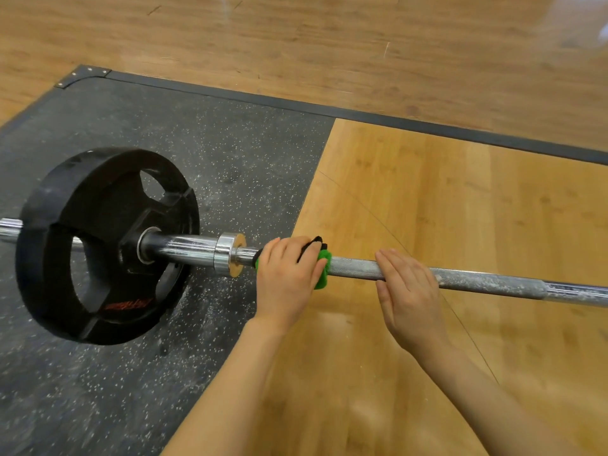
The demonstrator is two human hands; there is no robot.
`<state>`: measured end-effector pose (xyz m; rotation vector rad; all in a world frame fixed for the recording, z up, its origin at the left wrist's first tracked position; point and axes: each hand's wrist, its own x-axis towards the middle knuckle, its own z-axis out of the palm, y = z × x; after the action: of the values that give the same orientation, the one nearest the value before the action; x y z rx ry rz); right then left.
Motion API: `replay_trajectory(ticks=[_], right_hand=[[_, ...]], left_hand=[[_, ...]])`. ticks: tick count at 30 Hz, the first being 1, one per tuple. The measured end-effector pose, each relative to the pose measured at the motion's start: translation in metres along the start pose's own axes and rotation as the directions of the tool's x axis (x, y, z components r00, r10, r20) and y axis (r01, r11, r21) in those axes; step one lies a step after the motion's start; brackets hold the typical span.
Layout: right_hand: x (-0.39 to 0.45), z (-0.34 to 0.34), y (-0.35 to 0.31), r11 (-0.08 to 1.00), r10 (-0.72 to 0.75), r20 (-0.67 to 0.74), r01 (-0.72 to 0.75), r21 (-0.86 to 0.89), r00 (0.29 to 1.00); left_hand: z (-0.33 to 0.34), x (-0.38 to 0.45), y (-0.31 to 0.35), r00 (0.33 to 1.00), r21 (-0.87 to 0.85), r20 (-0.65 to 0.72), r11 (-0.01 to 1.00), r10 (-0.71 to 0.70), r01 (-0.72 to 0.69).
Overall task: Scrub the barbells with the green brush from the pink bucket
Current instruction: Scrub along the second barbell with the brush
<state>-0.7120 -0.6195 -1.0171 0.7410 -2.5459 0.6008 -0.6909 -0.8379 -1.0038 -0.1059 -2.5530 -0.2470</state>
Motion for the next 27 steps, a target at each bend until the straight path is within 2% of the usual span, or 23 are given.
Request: replay_trajectory(ticks=[6,11,15,19,22,27], right_hand=[[0.000,0.002,0.002,1.000,0.010,-0.007,-0.010,0.000,1.000],[0.003,0.000,0.001,1.000,0.001,-0.001,-0.001,0.009,1.000],[0.003,-0.001,0.002,1.000,-0.019,0.006,0.019,0.000,1.000],[0.002,0.000,0.002,1.000,-0.020,-0.005,0.020,-0.007,1.000],[0.000,0.001,0.002,1.000,-0.021,-0.009,0.021,-0.008,1.000],[0.000,0.002,0.006,1.000,-0.031,0.007,0.031,-0.003,0.999]], left_hand=[[0.010,0.014,0.022,0.985,-0.059,0.043,0.985,0.165,-0.162],[0.004,0.020,0.014,0.977,-0.041,0.115,0.983,0.181,-0.178],[-0.008,0.018,-0.009,0.974,-0.031,0.183,0.991,0.133,-0.130],[-0.022,0.014,-0.042,0.984,0.038,0.173,0.998,0.040,-0.047],[-0.020,0.013,-0.037,0.988,-0.006,0.155,1.000,0.028,-0.027],[-0.009,0.014,-0.018,0.979,-0.081,0.118,0.984,0.165,-0.156]])
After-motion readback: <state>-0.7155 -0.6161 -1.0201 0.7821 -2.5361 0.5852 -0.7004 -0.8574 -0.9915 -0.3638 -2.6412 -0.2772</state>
